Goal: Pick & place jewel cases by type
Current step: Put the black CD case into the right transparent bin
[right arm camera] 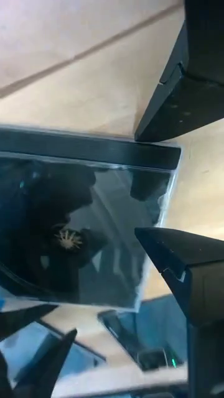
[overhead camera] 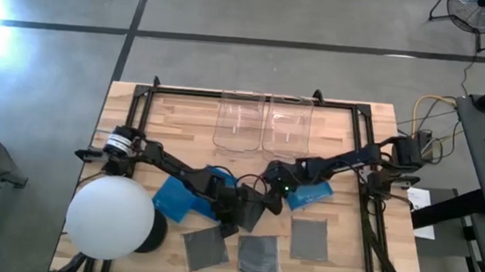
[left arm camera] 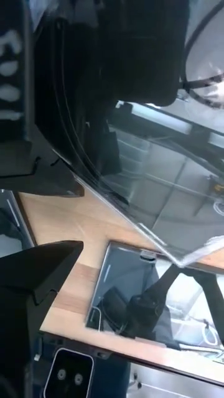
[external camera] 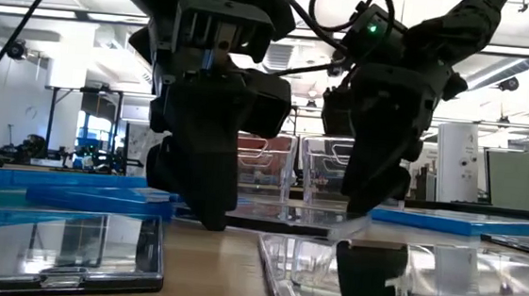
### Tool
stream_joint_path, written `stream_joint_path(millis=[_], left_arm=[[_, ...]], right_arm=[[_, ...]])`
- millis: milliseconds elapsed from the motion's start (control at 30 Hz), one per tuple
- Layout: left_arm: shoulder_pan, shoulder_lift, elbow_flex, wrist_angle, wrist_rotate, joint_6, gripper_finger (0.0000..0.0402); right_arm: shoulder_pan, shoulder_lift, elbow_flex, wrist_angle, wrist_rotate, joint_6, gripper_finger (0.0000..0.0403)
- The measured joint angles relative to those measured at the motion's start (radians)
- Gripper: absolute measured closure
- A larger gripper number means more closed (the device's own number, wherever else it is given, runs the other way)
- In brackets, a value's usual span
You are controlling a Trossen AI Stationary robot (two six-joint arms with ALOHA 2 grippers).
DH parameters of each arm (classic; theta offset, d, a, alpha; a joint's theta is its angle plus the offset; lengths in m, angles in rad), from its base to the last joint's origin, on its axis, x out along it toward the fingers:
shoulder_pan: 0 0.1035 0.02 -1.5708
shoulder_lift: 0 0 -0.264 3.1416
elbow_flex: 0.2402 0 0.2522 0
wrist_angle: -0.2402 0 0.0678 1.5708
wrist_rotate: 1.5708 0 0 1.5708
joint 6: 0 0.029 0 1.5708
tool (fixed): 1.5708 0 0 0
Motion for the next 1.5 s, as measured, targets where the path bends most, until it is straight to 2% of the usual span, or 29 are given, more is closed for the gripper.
stream_joint_path(millis=[267,367,600,900,1033,1267,1500], left_arm=[[0.025,0.002,0.000,-0.006,0.000,0.024,0.0287],[0.025,0.002,0.000,-0.004,-0.020,0.024,0.0287],[0.025,0.002,-0.003,0.007,-0.013,0.049,0.0287],[0.016,0.003,-0.003,-0.011,0.024,0.108,0.0287],[0.015,0.003,-0.003,-0.010,0.024,0.126,0.0287],[0.015,0.003,-0.003,-0.011,0.015,0.133,0.0287],[0.015,0.003,-0.011,-0.005,0.015,0.130,0.0287]], right_arm=[[0.019,-0.001,0.000,-0.077,-0.195,0.008,0.0177],[0.022,-0.001,-0.001,-0.080,-0.236,0.031,0.0177],[0.021,-0.009,0.008,-0.036,-0.229,0.139,0.0177],[0.020,-0.137,0.013,-0.038,-0.228,0.134,0.0177],[0.023,-0.177,0.017,0.026,-0.230,0.154,0.0177],[0.034,-0.171,0.017,0.136,-0.233,0.272,0.0177],[0.046,-0.172,0.014,0.151,-0.113,0.497,0.0177]])
